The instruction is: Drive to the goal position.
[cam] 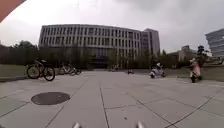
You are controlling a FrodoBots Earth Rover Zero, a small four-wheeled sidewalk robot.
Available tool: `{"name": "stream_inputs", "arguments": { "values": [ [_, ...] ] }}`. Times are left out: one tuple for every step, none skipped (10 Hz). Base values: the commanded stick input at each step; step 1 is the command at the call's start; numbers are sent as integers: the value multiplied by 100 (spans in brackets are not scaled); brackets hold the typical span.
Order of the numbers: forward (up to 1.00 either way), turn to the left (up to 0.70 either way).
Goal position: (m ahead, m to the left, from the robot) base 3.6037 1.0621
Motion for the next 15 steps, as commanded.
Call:
{"name": "stream_inputs", "arguments": {
  "values": [
    [0, 0],
    [1, 0],
    [8, 0],
    [15, 0],
    [50, 0],
    [50, 0],
    [50, 0],
    [50, 0],
    [50, 0],
    [50, 0],
    [50, 0],
    [50, 0],
    [50, 0],
    [50, 0],
    [50, 0]
  ]
}}
